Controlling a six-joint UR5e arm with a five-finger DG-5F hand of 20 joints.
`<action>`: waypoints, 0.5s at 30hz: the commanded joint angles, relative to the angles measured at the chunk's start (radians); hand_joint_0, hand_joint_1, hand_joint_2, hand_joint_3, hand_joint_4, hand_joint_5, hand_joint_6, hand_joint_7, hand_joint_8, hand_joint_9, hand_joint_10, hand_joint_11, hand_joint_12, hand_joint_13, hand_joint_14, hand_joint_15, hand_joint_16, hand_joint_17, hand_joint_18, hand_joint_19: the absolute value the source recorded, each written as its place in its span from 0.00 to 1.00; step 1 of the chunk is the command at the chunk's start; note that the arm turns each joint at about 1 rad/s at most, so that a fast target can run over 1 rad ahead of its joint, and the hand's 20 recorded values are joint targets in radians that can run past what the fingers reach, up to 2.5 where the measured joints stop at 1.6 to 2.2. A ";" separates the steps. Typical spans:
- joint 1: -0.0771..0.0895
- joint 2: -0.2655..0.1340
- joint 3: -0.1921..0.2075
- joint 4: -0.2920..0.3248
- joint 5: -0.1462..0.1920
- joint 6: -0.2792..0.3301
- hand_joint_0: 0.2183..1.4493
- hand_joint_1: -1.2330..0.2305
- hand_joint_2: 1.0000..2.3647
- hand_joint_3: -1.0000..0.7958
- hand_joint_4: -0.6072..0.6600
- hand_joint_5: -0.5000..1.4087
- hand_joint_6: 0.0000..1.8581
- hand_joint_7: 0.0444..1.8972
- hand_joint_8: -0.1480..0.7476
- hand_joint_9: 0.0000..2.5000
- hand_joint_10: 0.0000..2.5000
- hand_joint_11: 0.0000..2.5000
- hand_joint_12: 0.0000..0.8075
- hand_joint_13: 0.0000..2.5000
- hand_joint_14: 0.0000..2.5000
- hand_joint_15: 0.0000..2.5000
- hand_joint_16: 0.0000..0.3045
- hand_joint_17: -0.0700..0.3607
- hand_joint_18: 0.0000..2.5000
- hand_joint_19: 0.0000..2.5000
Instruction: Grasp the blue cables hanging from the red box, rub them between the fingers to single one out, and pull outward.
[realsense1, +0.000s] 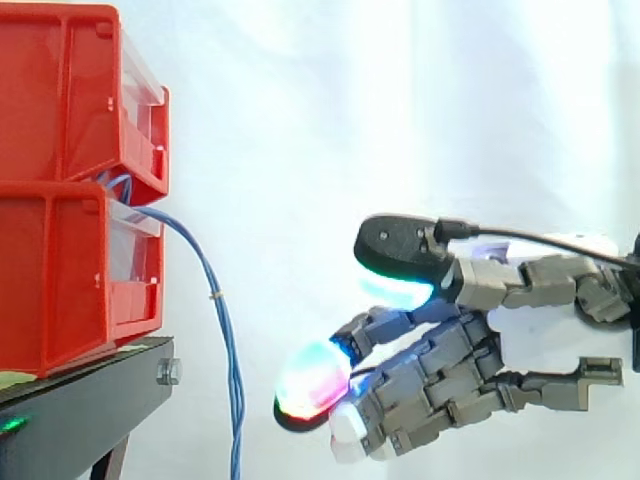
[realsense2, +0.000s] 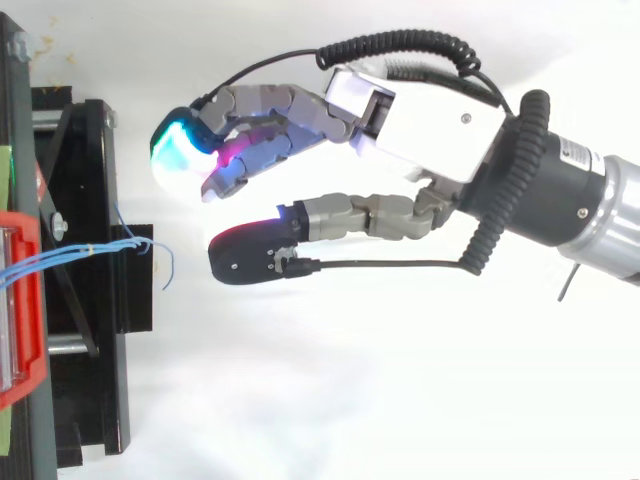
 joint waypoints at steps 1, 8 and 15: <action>0.000 -0.019 0.000 0.018 0.004 -0.047 0.28 0.46 0.00 0.32 0.71 0.18 0.27 0.39 0.44 0.35 0.00 0.12 0.36 0.28 0.01 0.13 0.12 0.35 0.18 0.10; -0.008 -0.065 0.000 0.087 -0.022 -0.030 0.28 0.45 0.00 0.31 0.70 0.18 0.27 0.39 0.43 0.35 0.00 0.12 0.35 0.29 0.01 0.13 0.11 0.34 0.19 0.10; -0.002 -0.065 0.008 0.151 -0.042 -0.073 0.28 0.44 0.00 0.31 0.71 0.18 0.27 0.39 0.43 0.35 0.00 0.13 0.36 0.28 0.01 0.13 0.11 0.34 0.18 0.09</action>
